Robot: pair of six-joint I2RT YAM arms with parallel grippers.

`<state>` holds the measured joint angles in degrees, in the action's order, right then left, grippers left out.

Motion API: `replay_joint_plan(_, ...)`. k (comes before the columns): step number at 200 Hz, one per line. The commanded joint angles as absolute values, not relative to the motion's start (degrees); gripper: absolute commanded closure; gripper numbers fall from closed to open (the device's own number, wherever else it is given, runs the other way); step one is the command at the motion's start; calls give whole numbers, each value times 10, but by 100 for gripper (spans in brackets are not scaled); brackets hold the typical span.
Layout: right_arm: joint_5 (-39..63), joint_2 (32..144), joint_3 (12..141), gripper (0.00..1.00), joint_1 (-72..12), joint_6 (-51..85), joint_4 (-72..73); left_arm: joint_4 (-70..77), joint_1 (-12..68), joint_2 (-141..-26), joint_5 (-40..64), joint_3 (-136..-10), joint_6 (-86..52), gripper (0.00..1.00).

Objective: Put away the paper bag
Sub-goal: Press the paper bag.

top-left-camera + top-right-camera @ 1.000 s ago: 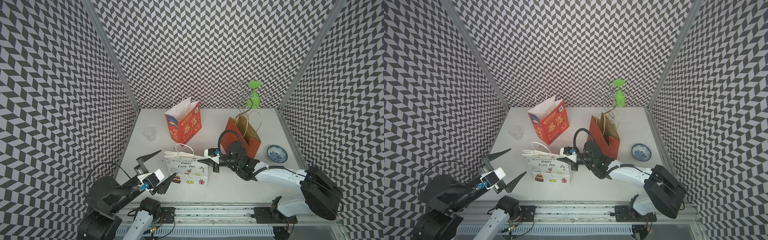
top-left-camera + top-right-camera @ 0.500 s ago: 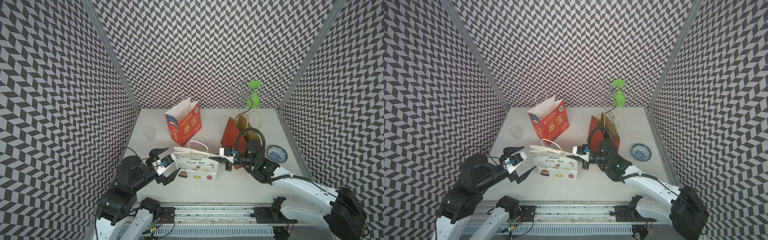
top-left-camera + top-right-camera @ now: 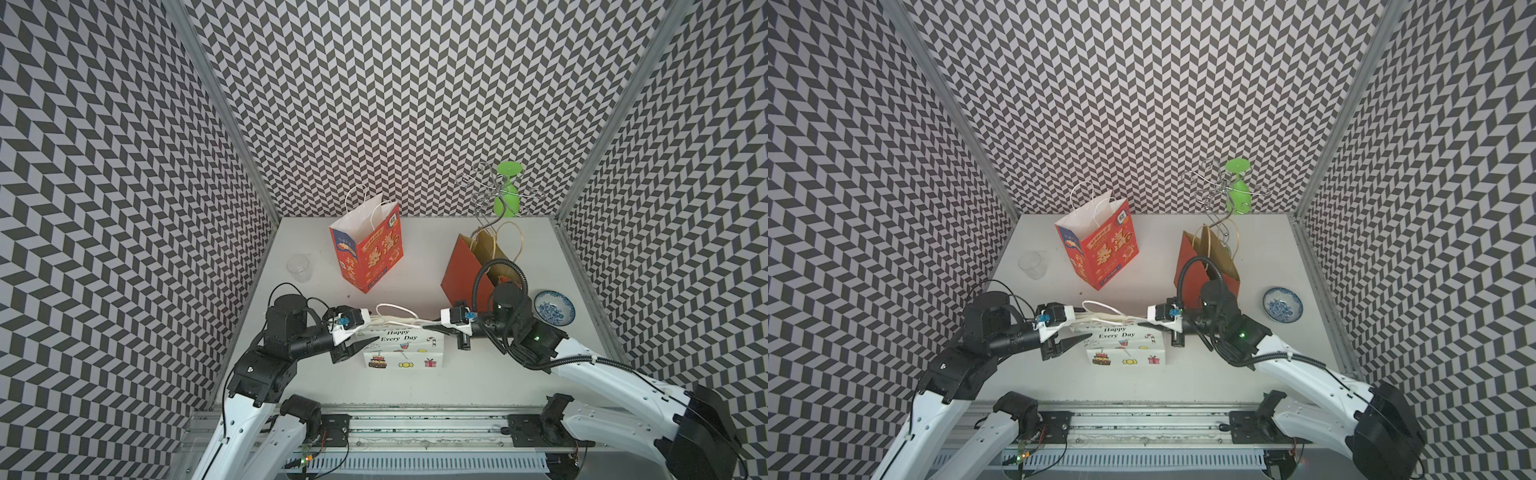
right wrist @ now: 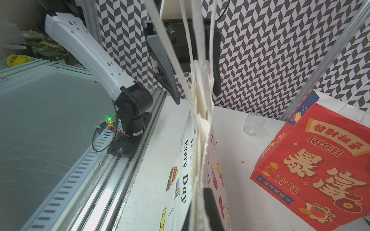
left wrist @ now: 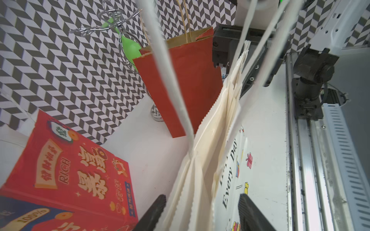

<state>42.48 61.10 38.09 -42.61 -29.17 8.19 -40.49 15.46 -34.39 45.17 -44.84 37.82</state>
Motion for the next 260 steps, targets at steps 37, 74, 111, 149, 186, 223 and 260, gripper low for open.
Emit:
replay_joint_plan(37,458,612,392,100,-410,-304,105,-396,101,-354,568,-446,426,72)
replay_joint_plan(74,466,625,398,100,-410,-306,97,-404,101,-365,560,-454,443,100)
replay_joint_plan(111,448,633,393,65,-410,-308,98,-419,102,-376,565,-469,457,100)
replay_joint_plan(149,467,629,384,78,-409,-303,102,-411,95,-386,574,-481,447,100)
replay_joint_plan(186,503,587,369,100,-405,-262,136,-403,94,-393,573,-490,428,100)
replay_joint_plan(223,499,554,376,100,-389,-235,136,-295,80,-349,552,-467,314,44)
replay_joint_plan(260,538,532,383,100,-356,-171,171,-156,74,-292,616,-392,178,35)
